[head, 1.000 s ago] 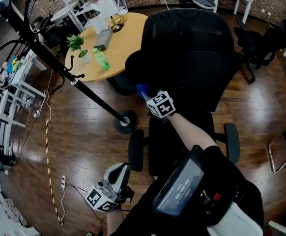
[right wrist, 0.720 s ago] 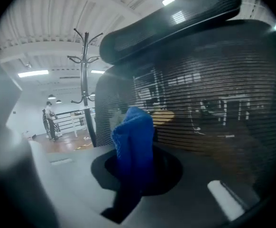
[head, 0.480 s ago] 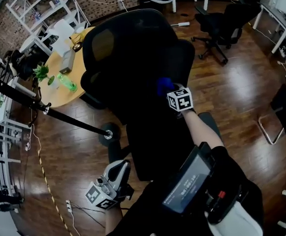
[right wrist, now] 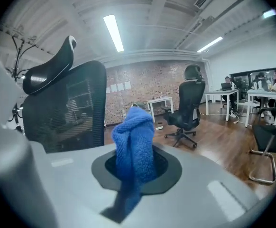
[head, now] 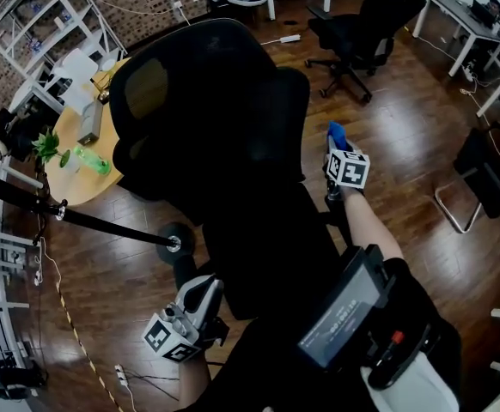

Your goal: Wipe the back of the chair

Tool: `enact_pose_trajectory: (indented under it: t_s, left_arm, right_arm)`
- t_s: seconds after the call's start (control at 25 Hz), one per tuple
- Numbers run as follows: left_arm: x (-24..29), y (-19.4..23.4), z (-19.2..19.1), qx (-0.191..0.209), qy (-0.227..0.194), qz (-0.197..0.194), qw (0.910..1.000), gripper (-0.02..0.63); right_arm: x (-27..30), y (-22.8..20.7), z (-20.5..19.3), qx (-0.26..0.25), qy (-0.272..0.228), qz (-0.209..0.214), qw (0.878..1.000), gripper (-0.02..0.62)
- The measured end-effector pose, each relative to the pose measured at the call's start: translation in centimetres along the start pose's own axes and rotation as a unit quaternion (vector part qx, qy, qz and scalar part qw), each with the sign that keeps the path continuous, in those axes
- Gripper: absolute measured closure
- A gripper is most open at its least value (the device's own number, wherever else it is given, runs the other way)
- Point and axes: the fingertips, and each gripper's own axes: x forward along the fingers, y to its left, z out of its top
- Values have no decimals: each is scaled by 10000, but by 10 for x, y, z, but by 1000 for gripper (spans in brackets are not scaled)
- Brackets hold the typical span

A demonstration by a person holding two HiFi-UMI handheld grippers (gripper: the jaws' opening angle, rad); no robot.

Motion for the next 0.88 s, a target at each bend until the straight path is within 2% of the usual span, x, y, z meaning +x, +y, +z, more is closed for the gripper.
enact_pose_trajectory:
  t_s: [0.12, 0.32, 0.48, 0.6, 0.88]
  left_arm:
    - [-1, 1, 9, 7, -186, -59, 9998, 612]
    - [-28, 12, 15, 26, -317, 106, 9994, 612]
    - [-61, 22, 22, 41, -437, 471, 9979, 612]
    - [-91, 25, 29, 89, -555, 764, 9955, 612]
    - [-163, 25, 43, 196, -846, 1583, 9836, 612]
  right_arm:
    - [0, 31, -15, -198, 84, 184, 9996, 566]
    - [12, 141, -54, -643, 424, 1016, 9918, 566]
    - [8, 240, -90, -1034, 598, 1690, 9783, 566]
    - [2, 303, -116, -1077, 708, 2086, 9695, 566]
    - [-10, 431, -172, -1298, 1063, 2963, 9402, 566]
